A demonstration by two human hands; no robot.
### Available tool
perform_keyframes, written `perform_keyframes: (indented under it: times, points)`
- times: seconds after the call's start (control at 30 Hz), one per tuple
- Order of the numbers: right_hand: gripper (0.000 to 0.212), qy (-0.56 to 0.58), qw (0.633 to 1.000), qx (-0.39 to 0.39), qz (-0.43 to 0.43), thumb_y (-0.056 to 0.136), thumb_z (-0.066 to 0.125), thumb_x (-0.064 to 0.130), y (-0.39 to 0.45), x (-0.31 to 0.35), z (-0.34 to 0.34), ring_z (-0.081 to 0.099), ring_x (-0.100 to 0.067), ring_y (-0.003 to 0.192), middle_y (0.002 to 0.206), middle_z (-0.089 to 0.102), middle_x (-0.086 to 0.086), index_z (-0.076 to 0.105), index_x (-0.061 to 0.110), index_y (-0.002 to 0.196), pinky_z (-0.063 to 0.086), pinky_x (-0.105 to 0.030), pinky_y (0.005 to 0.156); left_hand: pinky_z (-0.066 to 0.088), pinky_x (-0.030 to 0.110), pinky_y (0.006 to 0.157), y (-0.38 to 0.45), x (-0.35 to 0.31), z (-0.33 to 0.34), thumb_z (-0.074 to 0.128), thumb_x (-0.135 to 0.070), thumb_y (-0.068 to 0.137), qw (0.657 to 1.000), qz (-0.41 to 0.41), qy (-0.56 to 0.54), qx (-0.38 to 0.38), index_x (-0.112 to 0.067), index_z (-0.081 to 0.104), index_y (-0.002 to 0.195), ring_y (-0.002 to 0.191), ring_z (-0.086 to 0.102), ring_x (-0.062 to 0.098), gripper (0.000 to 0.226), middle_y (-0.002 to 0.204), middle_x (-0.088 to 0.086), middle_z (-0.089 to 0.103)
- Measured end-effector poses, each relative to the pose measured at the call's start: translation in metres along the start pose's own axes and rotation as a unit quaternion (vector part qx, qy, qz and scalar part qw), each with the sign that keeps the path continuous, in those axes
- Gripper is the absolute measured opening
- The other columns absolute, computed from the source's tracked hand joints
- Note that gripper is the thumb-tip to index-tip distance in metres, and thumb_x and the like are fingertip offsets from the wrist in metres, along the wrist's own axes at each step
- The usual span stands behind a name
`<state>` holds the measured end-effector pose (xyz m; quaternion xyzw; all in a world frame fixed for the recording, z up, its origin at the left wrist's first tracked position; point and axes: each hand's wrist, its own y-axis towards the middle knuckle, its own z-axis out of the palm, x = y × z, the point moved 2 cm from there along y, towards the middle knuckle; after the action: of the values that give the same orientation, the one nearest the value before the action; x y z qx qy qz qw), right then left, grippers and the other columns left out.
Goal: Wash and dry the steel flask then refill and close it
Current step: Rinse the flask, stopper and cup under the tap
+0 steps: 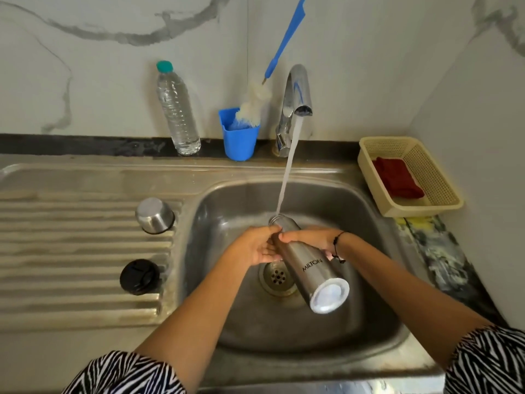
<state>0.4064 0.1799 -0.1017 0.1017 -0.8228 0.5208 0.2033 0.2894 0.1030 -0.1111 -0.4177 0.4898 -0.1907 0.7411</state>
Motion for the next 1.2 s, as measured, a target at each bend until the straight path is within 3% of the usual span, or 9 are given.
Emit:
perform_keyframes:
  times: [0.13, 0.23, 0.3, 0.4, 0.57, 0.77, 0.9, 1.07, 1.2]
  points:
    - [0.054, 0.034, 0.999, 0.016, -0.015, 0.08, 0.053, 0.063, -0.006, 0.005, -0.003, 0.065, -0.02, 0.09, 0.104, 0.066, -0.007, 0.053, 0.02, 0.114, 0.051, -0.034, 0.088, 0.055, 0.035, 0.069, -0.005, -0.004, -0.002, 0.062, -0.024, 0.092, 1.0, 0.01, 0.006, -0.007, 0.0, 0.055, 0.095, 0.079, 0.061, 0.026, 0.025, 0.09, 0.018, 0.058]
    - [0.048, 0.078, 0.996, 0.026, -0.043, 0.088, 0.046, 0.056, -0.012, 0.01, -0.005, 0.062, -0.015, 0.073, 0.09, 0.064, -0.006, 0.052, 0.016, 0.113, 0.051, -0.025, 0.069, 0.057, 0.031, 0.049, -0.008, -0.008, -0.004, 0.067, -0.028, 0.089, 0.999, 0.023, 0.004, -0.028, -0.001, 0.055, 0.094, 0.071, 0.062, 0.027, 0.029, 0.088, 0.018, 0.059]
    - [0.056, 0.086, 0.994, 0.027, -0.064, 0.085, 0.048, 0.06, -0.011, 0.012, -0.005, 0.063, -0.016, 0.073, 0.091, 0.065, -0.007, 0.054, 0.014, 0.114, 0.052, -0.027, 0.071, 0.057, 0.03, 0.046, -0.009, -0.01, -0.005, 0.069, -0.029, 0.087, 0.999, 0.029, 0.004, -0.037, 0.0, 0.056, 0.095, 0.069, 0.063, 0.026, 0.033, 0.087, 0.018, 0.059]
    - [0.079, 0.082, 0.995, 0.001, -0.06, 0.059, 0.061, 0.073, -0.007, 0.011, -0.006, 0.067, -0.021, 0.091, 0.103, 0.068, -0.008, 0.057, 0.017, 0.115, 0.052, -0.039, 0.09, 0.056, 0.03, 0.053, -0.011, -0.016, -0.005, 0.069, -0.03, 0.087, 0.998, 0.053, 0.009, -0.044, -0.002, 0.058, 0.106, 0.072, 0.063, 0.023, 0.036, 0.087, 0.015, 0.061]
    - [0.084, 0.111, 0.98, -0.08, -0.144, 0.052, 0.078, 0.049, -0.005, 0.011, -0.007, 0.063, -0.018, 0.1, 0.113, 0.063, 0.0, 0.044, 0.025, 0.124, 0.055, -0.042, 0.084, 0.055, 0.026, 0.069, -0.02, -0.032, -0.003, 0.065, -0.014, 0.09, 0.985, 0.172, 0.016, -0.03, -0.009, 0.059, 0.094, 0.083, 0.065, 0.017, 0.008, 0.091, 0.007, 0.067]
    - [0.081, 0.104, 0.945, -0.212, -0.225, 0.064, 0.08, 0.021, -0.012, 0.02, -0.015, 0.057, -0.016, 0.096, 0.112, 0.056, -0.002, 0.031, 0.019, 0.128, 0.045, -0.021, 0.069, 0.049, 0.028, 0.089, -0.034, -0.045, 0.005, 0.06, -0.005, 0.09, 0.957, 0.274, 0.083, -0.043, -0.015, 0.052, 0.125, 0.109, 0.06, 0.014, 0.037, 0.119, 0.001, 0.064]
    - [0.083, 0.091, 0.935, -0.229, -0.254, 0.064, 0.081, 0.018, -0.018, 0.035, -0.023, 0.056, -0.016, 0.098, 0.11, 0.055, 0.001, 0.031, 0.019, 0.131, 0.043, -0.017, 0.066, 0.048, 0.023, 0.079, -0.042, -0.058, 0.009, 0.061, -0.01, 0.09, 0.936, 0.311, 0.154, -0.064, -0.02, 0.047, 0.13, 0.112, 0.058, 0.014, 0.044, 0.126, -0.001, 0.06]
    - [0.076, 0.125, 0.872, -0.331, -0.339, 0.066, 0.08, 0.019, -0.036, 0.049, -0.034, 0.055, -0.002, 0.086, 0.1, 0.053, 0.011, 0.034, 0.018, 0.126, 0.043, -0.011, 0.068, 0.044, 0.025, 0.1, -0.057, -0.065, 0.015, 0.062, -0.01, 0.089, 0.859, 0.489, 0.129, -0.082, -0.022, 0.042, 0.139, 0.121, 0.053, 0.008, 0.055, 0.133, -0.005, 0.056]
    - [0.08, 0.097, 0.916, -0.274, -0.277, 0.068, 0.08, 0.023, -0.024, 0.041, -0.017, 0.059, -0.018, 0.102, 0.11, 0.055, 0.002, 0.032, 0.016, 0.131, 0.047, -0.023, 0.077, 0.049, 0.028, 0.096, -0.042, -0.05, 0.013, 0.063, -0.011, 0.089, 0.887, 0.412, 0.148, -0.144, -0.019, 0.055, 0.124, 0.112, 0.059, 0.012, 0.037, 0.115, -0.005, 0.063]
